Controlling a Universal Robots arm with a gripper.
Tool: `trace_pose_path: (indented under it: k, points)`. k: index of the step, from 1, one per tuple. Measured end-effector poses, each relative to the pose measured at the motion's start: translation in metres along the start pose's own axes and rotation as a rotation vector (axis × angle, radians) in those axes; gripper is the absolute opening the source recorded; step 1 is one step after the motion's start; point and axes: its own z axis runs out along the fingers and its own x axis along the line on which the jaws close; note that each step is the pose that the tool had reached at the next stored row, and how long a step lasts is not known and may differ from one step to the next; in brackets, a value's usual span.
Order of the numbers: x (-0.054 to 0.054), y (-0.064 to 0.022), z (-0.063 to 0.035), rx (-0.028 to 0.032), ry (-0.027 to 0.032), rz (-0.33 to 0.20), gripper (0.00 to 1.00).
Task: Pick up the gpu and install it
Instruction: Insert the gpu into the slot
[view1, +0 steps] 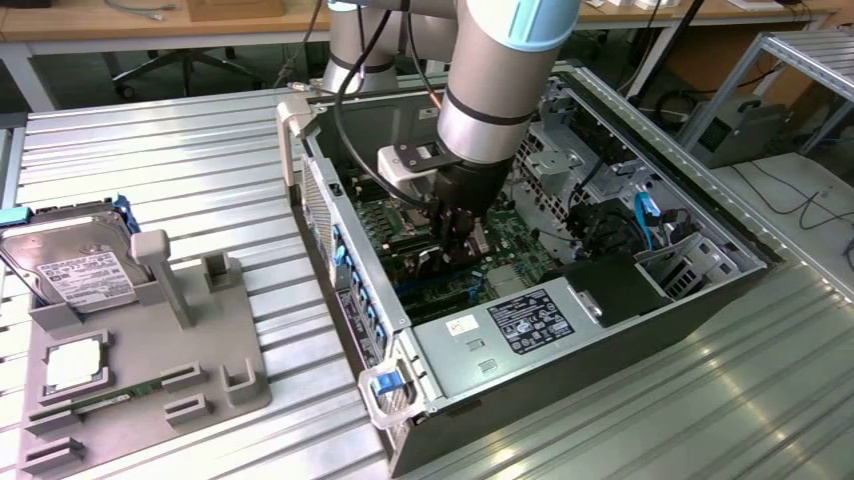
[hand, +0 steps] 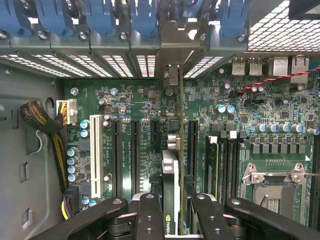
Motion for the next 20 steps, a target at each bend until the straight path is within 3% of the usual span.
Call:
trace_pose_path:
  k: [20]
  points:
    - [0.0000, -0.0002, 0.0000, 0.0002, 0.0000, 0.008, 0.27]
